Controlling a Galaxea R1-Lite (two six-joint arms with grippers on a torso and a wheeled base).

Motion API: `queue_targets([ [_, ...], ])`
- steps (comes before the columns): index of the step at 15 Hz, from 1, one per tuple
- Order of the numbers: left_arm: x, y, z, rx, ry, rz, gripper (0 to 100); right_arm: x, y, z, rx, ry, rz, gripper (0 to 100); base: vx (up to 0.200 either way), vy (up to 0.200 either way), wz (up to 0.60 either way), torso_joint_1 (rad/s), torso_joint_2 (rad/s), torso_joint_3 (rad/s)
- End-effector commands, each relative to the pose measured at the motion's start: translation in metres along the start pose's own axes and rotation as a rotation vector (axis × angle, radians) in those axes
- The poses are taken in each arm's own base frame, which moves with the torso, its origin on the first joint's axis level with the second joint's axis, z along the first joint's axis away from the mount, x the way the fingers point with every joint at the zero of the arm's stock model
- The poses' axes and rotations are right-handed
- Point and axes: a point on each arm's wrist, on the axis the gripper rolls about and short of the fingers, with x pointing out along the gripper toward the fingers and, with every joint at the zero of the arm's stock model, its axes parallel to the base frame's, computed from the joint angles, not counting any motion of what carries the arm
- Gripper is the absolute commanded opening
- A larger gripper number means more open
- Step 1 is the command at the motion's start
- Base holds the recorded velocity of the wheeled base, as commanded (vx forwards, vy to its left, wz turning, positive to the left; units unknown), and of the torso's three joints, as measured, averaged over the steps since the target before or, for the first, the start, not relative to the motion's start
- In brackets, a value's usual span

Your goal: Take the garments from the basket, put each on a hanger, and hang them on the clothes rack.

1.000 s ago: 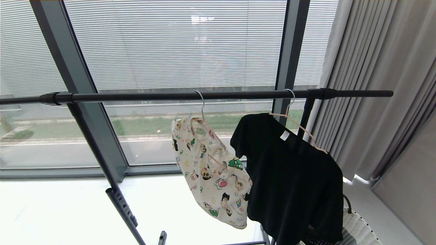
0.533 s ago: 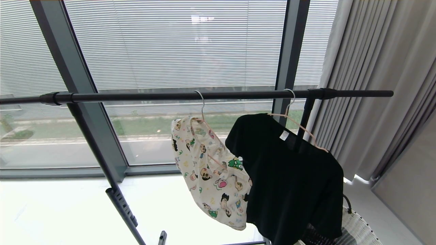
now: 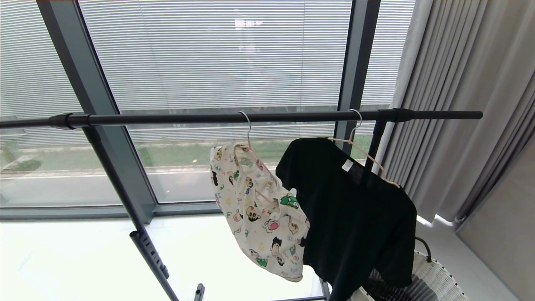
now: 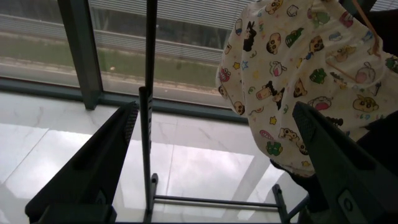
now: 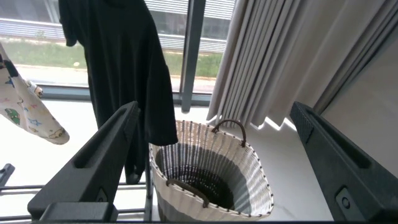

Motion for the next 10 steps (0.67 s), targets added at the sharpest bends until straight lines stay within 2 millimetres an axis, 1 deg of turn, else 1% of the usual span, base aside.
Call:
queue_targets([
  [1,0.0001,0.0000,0.0001,0.000,0.001,0.000,100,0.0000,0.0000,0.0001,-0.001,0.000,0.000,100,0.000,0.000,0.00,0.000,0.00,0.000],
  [10,0.0001,0.0000,0.0001,0.000,0.001,0.000,100,0.0001,0.0000,0.0001,-0.016,0.001,0.002,100,0.000,0.000,0.00,0.000,0.00,0.000],
])
